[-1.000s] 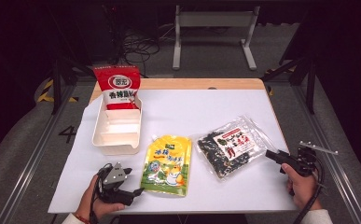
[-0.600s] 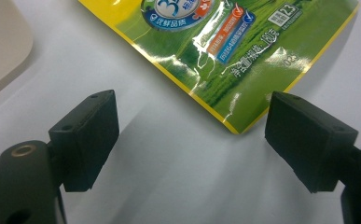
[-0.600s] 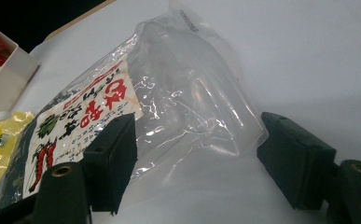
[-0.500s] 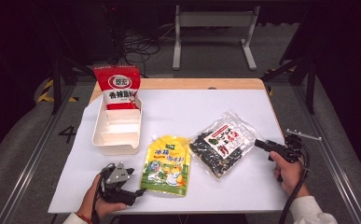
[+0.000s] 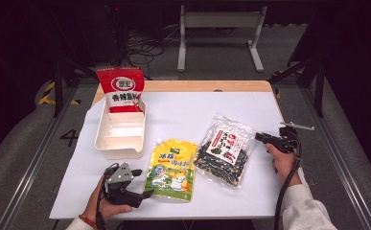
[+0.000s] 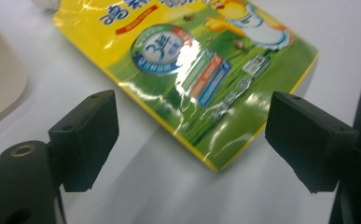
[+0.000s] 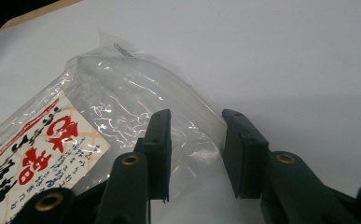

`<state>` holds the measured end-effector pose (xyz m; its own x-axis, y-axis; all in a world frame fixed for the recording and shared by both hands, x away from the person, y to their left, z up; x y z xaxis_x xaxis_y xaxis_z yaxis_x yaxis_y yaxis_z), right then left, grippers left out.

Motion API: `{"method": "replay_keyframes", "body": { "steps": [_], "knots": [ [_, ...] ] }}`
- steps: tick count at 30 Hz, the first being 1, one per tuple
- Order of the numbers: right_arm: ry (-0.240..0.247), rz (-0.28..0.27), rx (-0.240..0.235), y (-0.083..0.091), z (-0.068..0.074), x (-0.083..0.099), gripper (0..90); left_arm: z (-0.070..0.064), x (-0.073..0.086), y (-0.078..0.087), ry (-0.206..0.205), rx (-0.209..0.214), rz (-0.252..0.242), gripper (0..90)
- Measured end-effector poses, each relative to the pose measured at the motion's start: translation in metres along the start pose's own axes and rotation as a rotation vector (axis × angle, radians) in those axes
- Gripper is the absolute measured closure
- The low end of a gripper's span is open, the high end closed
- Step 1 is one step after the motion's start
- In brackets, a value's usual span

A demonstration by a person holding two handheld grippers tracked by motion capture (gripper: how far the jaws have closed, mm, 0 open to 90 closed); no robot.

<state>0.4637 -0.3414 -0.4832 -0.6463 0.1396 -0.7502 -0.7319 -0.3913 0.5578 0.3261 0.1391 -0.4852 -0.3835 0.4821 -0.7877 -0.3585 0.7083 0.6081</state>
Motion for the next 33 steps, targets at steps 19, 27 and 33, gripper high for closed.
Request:
{"method": "replay_keyframes", "body": {
  "steps": [19, 27, 33],
  "knots": [
    [0.173, 0.085, -0.185, -0.016, 0.043, 0.009, 66.3, -0.022, -0.066, -0.051, -0.028, 0.167, 0.054, 15.9],
    [0.227, 0.096, -0.206, -0.018, 0.055, 0.013, 79.8, -0.019, -0.08, -0.077, 0.037, 0.167, 0.078, 14.1],
    [0.15, 0.1, -0.247, -0.014, 0.054, 0.013, 58.6, -0.019, -0.08, -0.093, 0.063, 0.176, 0.114, 14.1]
  ]
}}
Point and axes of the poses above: each handheld gripper's, and its own axes: y roughly backward along the jaws, x roughly out of its underside, z roughly to its left, the point moved 5 cm from there along -y, roughly forward along the jaws, and after that the axes turned 2 degrees about -z, right-handed, at the moved point
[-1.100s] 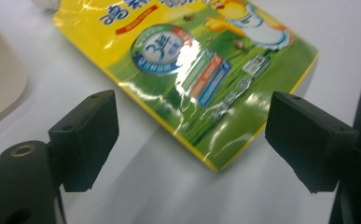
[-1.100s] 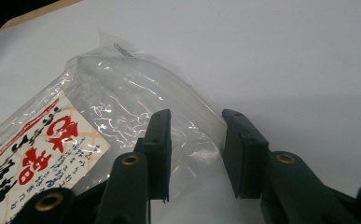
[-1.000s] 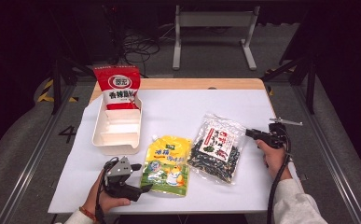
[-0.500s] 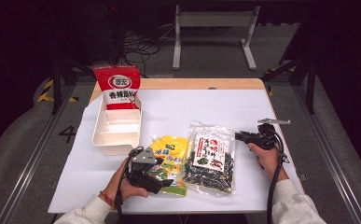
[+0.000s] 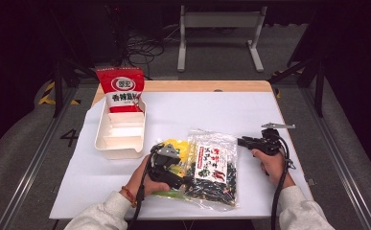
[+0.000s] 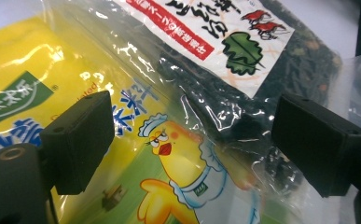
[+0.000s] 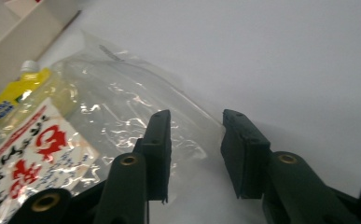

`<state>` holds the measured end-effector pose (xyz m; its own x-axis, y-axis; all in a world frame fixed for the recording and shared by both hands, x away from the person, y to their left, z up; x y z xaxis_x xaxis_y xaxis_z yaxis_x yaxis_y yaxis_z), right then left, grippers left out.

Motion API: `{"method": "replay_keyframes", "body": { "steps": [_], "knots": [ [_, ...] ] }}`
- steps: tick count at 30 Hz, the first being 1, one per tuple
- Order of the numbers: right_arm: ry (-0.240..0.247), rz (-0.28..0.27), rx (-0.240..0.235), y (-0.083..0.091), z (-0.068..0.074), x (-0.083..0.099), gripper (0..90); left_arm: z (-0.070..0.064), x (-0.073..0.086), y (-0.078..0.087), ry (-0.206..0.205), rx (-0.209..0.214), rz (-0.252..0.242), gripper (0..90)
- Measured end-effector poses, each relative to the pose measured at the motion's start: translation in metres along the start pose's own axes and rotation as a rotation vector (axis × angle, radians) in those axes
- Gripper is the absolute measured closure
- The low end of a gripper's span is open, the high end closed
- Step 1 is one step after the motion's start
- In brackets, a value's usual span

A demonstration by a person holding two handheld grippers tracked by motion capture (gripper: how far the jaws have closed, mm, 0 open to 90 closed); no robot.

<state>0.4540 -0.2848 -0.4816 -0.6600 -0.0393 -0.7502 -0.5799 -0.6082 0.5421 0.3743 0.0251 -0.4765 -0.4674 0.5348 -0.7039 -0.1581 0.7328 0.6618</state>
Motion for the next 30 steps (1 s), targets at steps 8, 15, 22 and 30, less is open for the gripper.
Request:
{"method": "replay_keyframes", "body": {
  "steps": [8, 15, 22, 30],
  "knots": [
    [0.018, 0.051, -0.028, -0.002, 0.008, 0.008, 46.2, 0.003, -0.005, -0.009, 0.041, 0.023, 0.0, 10.7],
    [0.065, 0.048, -0.033, -0.007, 0.015, 0.007, 80.4, 0.012, -0.011, -0.012, 0.096, -0.017, -0.016, 8.8],
    [0.088, 0.012, -0.055, -0.006, 0.02, 0.004, 86.0, 0.023, -0.013, -0.011, 0.175, -0.06, -0.046, 9.3],
    [0.124, -0.075, -0.125, 0.001, 0.029, -0.003, 87.1, 0.035, -0.018, -0.013, 0.267, -0.052, -0.081, 8.8]
  ]
}}
Point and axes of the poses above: each handheld gripper's, and its own axes: y roughly backward along the jaws, x roughly out of its underside, z roughly to its left, the point moved 5 cm from there along -y, roughly forward along the jaws, and after that the axes turned 2 degrees about -z, right-handed, at the moved point
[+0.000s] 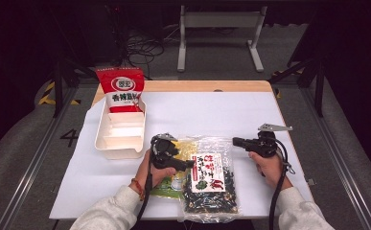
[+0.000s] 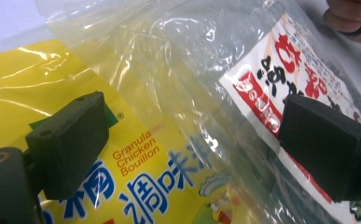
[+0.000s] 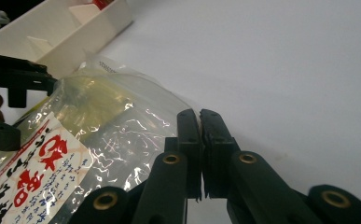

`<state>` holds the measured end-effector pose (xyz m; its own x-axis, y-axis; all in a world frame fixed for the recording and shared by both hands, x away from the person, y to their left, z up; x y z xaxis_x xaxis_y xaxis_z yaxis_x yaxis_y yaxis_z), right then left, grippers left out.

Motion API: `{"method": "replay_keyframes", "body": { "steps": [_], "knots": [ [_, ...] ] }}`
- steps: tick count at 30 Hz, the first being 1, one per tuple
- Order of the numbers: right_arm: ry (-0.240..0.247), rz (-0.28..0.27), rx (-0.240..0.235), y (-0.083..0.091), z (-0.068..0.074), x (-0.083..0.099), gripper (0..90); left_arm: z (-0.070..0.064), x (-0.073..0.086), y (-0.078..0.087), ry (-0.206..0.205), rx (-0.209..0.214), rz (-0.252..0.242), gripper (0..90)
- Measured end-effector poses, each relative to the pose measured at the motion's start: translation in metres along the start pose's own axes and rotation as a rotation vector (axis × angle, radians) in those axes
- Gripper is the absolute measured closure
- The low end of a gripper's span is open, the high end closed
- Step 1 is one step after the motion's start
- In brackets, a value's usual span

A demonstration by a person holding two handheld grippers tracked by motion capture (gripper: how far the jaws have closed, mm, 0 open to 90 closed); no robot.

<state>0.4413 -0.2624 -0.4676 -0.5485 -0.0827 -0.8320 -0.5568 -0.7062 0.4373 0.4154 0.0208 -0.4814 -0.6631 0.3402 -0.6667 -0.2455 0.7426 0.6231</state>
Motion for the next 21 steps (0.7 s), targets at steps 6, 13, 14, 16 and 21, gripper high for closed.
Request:
{"method": "replay_keyframes", "body": {
  "steps": [6, 13, 14, 16, 21],
  "knots": [
    [0.018, -0.048, -0.029, 0.001, 0.006, -0.005, 87.3, -0.003, -0.006, 0.0, -0.02, 0.061, -0.038, 16.6],
    [0.038, -0.101, -0.048, 0.008, 0.015, -0.016, 87.2, -0.004, -0.016, 0.013, -0.045, 0.093, -0.134, 37.3],
    [0.038, -0.112, -0.051, 0.01, 0.017, -0.018, 87.2, -0.003, -0.017, 0.015, -0.048, 0.099, -0.147, 40.4],
    [0.045, -0.139, -0.049, 0.014, 0.02, -0.023, 87.1, -0.003, -0.019, 0.02, -0.049, 0.111, -0.186, 51.2],
    [0.059, -0.184, -0.051, 0.022, 0.026, -0.031, 86.9, -0.007, -0.023, 0.035, -0.085, 0.153, -0.266, 72.6]
  ]
}}
Point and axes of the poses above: each handheld gripper's, and its own axes: y roughly backward along the jaws, x roughly out of its underside, z roughly to its left, the point moved 5 cm from there along -y, roughly forward along the jaws, and after that the axes turned 2 degrees about -z, right-handed, at the moved point
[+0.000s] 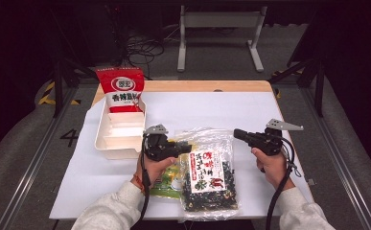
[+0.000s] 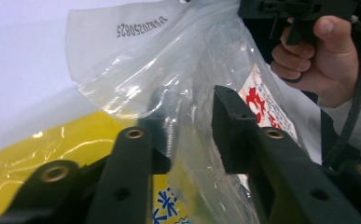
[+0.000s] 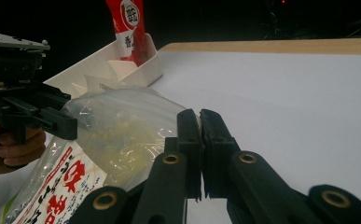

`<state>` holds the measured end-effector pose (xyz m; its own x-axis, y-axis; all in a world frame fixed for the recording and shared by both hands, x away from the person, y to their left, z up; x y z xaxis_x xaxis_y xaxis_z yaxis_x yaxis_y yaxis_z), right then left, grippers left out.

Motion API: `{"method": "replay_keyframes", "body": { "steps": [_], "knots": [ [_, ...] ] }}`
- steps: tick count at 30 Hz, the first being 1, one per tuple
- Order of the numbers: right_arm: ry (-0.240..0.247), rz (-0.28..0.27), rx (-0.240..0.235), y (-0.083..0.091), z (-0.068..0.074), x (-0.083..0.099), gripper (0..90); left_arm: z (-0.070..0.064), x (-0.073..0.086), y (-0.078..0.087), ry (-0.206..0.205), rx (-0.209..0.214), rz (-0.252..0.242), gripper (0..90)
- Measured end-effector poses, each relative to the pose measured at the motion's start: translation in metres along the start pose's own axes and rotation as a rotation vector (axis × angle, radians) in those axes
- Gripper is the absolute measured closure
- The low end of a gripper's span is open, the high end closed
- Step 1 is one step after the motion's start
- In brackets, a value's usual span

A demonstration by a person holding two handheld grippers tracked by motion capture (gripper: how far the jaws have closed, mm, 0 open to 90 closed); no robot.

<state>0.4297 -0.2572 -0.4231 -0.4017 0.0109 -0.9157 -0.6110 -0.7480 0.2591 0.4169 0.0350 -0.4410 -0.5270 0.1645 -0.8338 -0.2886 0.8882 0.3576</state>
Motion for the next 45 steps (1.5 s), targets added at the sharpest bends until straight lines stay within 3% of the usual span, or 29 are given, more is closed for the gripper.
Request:
{"method": "replay_keyframes", "body": {
  "steps": [5, 10, 12, 15, 16, 21, 23, 27, 34, 37, 40, 45],
  "knots": [
    [0.025, -0.034, 0.006, 0.004, 0.007, -0.01, 85.2, -0.011, -0.008, 0.009, -0.039, 0.022, -0.065, 78.3],
    [0.067, -0.066, 0.007, 0.01, 0.018, -0.022, 78.0, -0.02, -0.014, 0.017, -0.057, 0.039, -0.148, 80.1],
    [0.075, -0.068, 0.003, 0.012, 0.021, -0.025, 66.0, -0.027, -0.018, 0.019, -0.076, 0.044, -0.163, 80.7],
    [0.066, -0.062, -0.009, 0.016, 0.025, -0.025, 57.9, -0.033, -0.02, 0.02, -0.092, 0.041, -0.169, 81.0],
    [0.069, -0.049, -0.008, 0.022, 0.027, -0.025, 45.8, -0.036, -0.022, 0.02, -0.097, 0.047, -0.176, 81.1],
    [0.046, -0.008, -0.019, 0.038, 0.028, -0.021, 34.3, -0.048, -0.031, 0.018, -0.131, 0.049, -0.188, 81.2],
    [0.029, 0.008, -0.002, 0.048, 0.024, -0.017, 31.3, -0.056, -0.039, 0.019, -0.156, 0.047, -0.189, 81.2],
    [0.009, 0.04, 0.035, 0.063, 0.019, -0.006, 30.4, -0.07, -0.053, 0.02, -0.208, 0.04, -0.214, 81.0],
    [-0.007, 0.077, 0.045, 0.071, 0.016, 0.006, 30.5, -0.082, -0.076, 0.016, -0.27, 0.031, -0.23, 80.9],
    [-0.046, 0.079, 0.034, 0.07, 0.011, 0.01, 30.5, -0.084, -0.094, 0.026, -0.301, 0.017, -0.26, 80.9],
    [-0.047, 0.081, 0.042, 0.069, 0.008, 0.012, 30.6, -0.083, -0.105, 0.039, -0.329, 0.008, -0.281, 80.9],
    [-0.037, 0.094, 0.036, 0.066, 0.012, 0.013, 30.4, -0.074, -0.117, 0.069, -0.352, -0.046, -0.323, 80.7]
  ]
}}
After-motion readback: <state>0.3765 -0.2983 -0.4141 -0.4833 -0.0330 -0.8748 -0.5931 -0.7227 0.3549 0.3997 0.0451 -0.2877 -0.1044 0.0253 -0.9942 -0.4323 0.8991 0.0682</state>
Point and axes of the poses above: each handheld gripper's, and its own axes: y roughly backward along the jaws, x roughly out of its underside, z roughly to its left, the point moved 5 cm from there along -y, roughly forward along the jaws, and after that the axes turned 2 degrees about -z, right-handed, at the moved point
